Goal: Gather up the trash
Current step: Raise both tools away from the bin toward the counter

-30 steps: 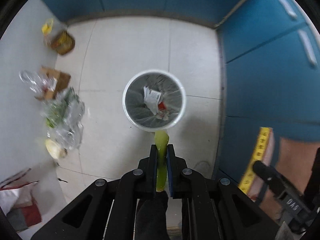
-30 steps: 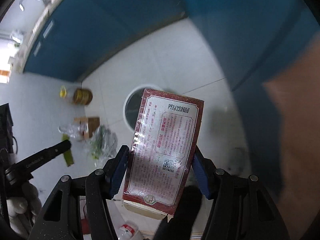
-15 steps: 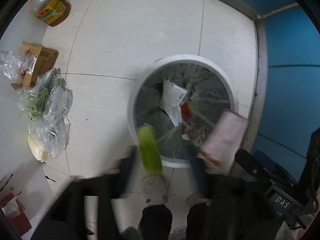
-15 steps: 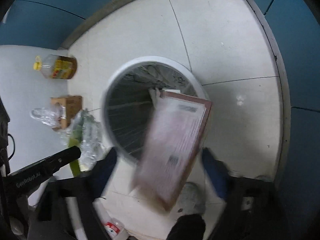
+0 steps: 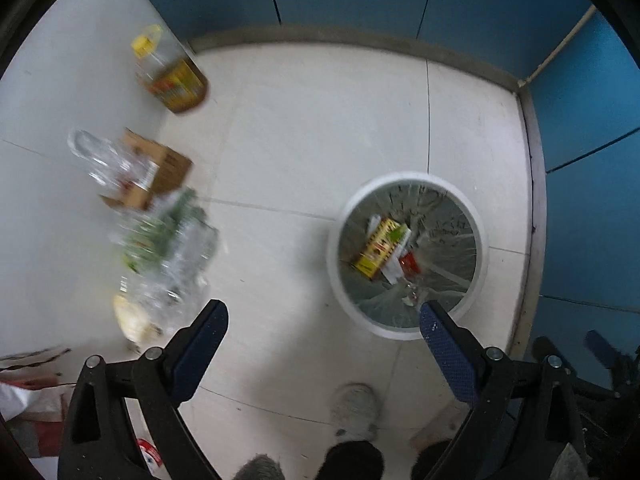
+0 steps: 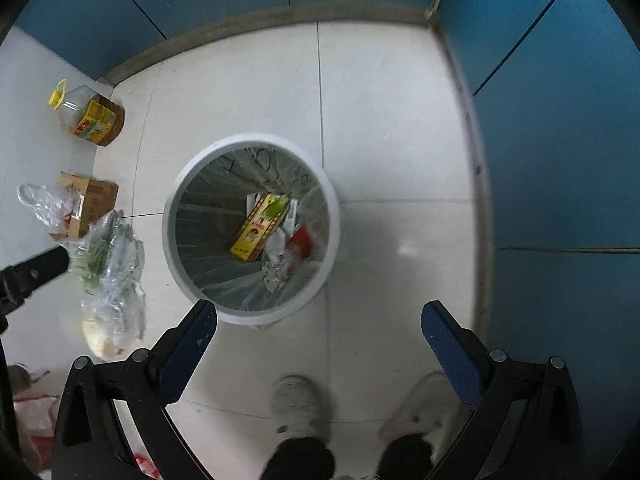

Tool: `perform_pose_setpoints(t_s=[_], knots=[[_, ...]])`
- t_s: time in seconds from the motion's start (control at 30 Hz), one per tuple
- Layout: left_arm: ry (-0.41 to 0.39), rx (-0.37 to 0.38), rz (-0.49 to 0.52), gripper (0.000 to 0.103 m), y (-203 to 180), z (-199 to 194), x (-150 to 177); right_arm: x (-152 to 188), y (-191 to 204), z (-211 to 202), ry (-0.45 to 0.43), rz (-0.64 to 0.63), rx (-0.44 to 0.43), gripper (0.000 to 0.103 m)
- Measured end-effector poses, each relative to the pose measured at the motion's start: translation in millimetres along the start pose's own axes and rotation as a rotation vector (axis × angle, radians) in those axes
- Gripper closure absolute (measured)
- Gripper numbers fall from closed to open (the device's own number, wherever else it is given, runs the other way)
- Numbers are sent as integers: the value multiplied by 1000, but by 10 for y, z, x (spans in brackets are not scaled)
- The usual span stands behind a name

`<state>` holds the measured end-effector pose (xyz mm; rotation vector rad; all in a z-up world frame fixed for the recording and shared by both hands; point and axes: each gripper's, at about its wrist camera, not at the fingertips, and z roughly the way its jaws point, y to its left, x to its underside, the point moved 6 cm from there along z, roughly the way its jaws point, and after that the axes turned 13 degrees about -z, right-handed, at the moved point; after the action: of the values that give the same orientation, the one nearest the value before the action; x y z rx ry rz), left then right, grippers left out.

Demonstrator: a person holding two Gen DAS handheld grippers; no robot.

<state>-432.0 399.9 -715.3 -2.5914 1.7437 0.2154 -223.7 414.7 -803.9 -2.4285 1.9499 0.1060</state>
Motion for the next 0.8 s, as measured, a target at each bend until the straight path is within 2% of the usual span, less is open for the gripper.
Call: perform_pose_setpoints(t_s=[0.1,0.23,0.4,0.67,0.8], knots=[[-51,21,21,2,29,-461,86,95,4,-480,-37,-5,29,0],[-120,50,29,0,106,-1169,201,234,34,-1169,-78,-11,13,0],[-181,91,25,0,223,-2062,425,464,76,-2260,-164,-59,15,0],[-233,126,46,0,311,-3221,785,912,67,-3764,-255,-63,7,0],[-262,156,63,0,288,-3711,942,1090,79,-4295,-288,-64,-9,0]])
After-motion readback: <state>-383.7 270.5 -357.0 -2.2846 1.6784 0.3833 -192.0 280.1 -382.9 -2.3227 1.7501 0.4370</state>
